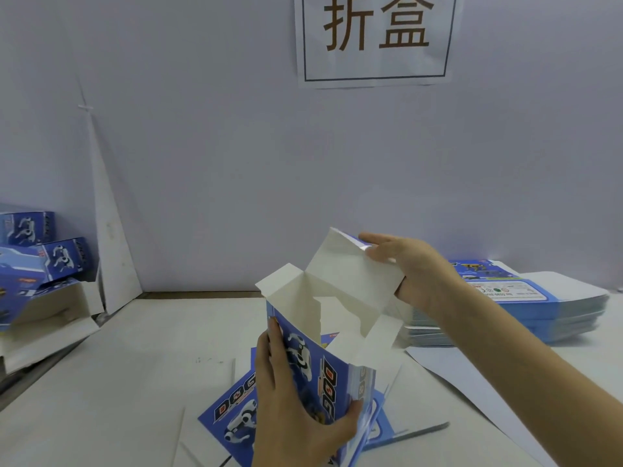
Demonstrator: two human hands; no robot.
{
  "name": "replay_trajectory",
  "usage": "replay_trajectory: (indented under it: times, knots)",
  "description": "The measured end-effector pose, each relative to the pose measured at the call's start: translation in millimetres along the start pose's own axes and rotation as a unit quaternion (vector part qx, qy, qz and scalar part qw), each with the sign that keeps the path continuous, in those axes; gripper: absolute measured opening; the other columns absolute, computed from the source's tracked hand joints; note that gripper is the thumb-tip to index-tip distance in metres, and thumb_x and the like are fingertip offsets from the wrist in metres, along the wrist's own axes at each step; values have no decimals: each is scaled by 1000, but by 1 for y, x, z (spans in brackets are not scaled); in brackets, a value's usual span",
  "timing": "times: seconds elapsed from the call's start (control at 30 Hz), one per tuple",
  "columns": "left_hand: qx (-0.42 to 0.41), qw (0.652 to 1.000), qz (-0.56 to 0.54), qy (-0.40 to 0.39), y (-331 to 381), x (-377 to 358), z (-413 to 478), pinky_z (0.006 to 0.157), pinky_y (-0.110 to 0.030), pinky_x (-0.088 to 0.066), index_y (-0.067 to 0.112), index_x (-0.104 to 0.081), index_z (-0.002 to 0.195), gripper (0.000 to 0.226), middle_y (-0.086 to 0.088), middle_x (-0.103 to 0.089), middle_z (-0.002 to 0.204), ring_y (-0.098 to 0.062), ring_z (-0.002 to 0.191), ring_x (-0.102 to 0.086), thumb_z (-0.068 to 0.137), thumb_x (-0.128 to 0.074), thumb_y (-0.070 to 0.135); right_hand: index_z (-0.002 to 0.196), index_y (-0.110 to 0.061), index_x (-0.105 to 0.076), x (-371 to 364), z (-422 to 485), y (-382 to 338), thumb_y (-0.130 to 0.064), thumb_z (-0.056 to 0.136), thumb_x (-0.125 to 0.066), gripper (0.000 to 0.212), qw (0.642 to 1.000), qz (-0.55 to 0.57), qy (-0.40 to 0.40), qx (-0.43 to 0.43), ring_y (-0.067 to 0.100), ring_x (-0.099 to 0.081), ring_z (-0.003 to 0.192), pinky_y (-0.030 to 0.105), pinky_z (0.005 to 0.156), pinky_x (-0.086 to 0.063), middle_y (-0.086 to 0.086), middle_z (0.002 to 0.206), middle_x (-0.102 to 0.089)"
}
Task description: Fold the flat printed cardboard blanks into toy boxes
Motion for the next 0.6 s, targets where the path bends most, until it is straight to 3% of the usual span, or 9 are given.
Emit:
replay_trajectory:
  times: [0.07, 0.17, 0.27, 0.33, 0.47, 0.6]
  knots:
    - [-10, 1000, 5, 15, -1, -1, 0, 108, -29, -16, 42, -14, 132, 115, 31, 3, 139, -19, 144, -20, 37, -74, 69, 84, -22, -73, 3, 0, 2, 4, 87, -55, 32, 999, -34, 28, 29, 28, -62, 74, 30, 66, -53, 11, 93, -69]
    - [-16, 1000, -3, 10, -2, 0, 1, 106, -25, -15, 42, -14, 134, 118, 36, 6, 134, -15, 143, -18, 38, -74, 75, 91, -19, -73, 2, 1, 5, -6, 85, -64, 16, 999, -14, 33, 31, 26, -64, 77, 30, 62, -51, 9, 93, -70]
    - [-8, 1000, -9, -8, -4, -1, 2, 113, -32, -21, 44, -10, 134, 114, 22, -6, 152, -14, 144, -18, 41, -72, 66, 91, -13, -71, 1, 4, 7, -20, 80, -76, 14, 999, 40, 37, 0, 20, -67, 63, 26, 50, -51, 5, 77, -72]
    - [2, 1000, -13, -18, -4, -1, 2, 114, -35, -23, 46, -8, 134, 115, 12, -10, 157, -14, 144, -19, 43, -76, 64, 92, -15, -74, 0, 6, 8, -16, 80, -75, 12, 998, 52, 32, -6, 21, -68, 65, 27, 55, -53, 6, 80, -73]
    - [21, 1000, -14, -16, -3, 1, 2, 113, -33, -21, 45, -8, 136, 118, 10, -9, 158, -14, 144, -18, 35, -62, 73, 84, -21, -76, 3, 7, 11, -6, 84, -69, 16, 998, -9, 55, 39, 27, -67, 77, 34, 72, -57, 9, 94, -73]
    - [21, 999, -17, -27, -1, 2, 2, 113, -36, -25, 49, -3, 136, 121, 10, -10, 158, -13, 143, -19, 34, -61, 76, 107, -14, -70, 1, 2, 11, -24, 87, -69, 22, 997, 70, 20, 32, 19, -68, 67, 26, 56, -53, 6, 87, -71]
Point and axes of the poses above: each hand's wrist, its own z-axis towards the middle knuckle, its own x-axis out of the back of the hand, y = z × x, the point moved 4 cm from there along z, towards the middle knuckle
